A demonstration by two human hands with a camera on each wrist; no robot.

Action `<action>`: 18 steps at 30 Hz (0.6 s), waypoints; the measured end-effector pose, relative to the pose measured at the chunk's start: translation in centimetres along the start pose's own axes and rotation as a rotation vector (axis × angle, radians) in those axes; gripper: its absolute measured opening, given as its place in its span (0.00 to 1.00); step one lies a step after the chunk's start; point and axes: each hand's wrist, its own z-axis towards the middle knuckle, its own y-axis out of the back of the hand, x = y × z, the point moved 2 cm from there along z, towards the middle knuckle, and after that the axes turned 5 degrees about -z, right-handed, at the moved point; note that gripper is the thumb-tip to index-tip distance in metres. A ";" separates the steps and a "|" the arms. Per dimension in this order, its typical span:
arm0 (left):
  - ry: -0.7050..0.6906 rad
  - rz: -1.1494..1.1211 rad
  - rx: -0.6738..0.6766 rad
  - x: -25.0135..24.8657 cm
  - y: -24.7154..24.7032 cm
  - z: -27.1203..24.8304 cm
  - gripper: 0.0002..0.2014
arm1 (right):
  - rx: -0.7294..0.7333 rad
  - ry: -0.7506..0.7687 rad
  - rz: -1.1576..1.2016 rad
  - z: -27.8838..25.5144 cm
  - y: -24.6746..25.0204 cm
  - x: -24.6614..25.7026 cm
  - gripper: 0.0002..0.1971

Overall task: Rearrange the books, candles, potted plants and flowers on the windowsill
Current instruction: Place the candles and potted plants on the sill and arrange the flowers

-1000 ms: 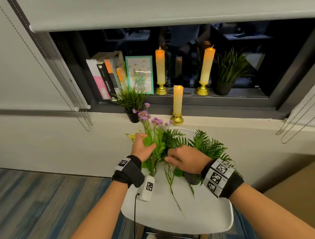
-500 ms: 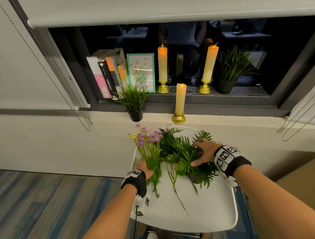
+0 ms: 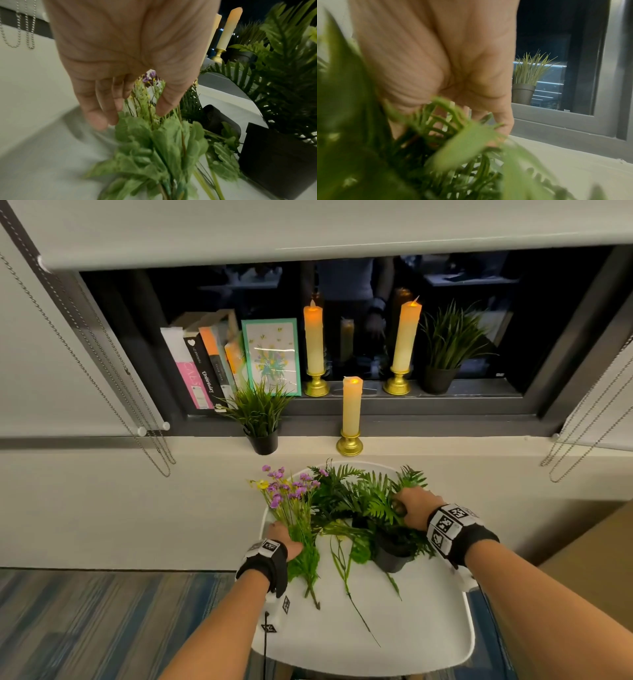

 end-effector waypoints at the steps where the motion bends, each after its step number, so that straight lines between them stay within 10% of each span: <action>1: -0.006 0.001 -0.016 -0.1 0.0 0.0 0.42 | -0.007 -0.009 0.021 -0.1 0.0 -0.2 0.10; 18: -0.056 -0.002 -0.040 -2.0 0.9 0.8 0.51 | -0.289 0.084 0.227 -2.6 6.1 -1.5 0.12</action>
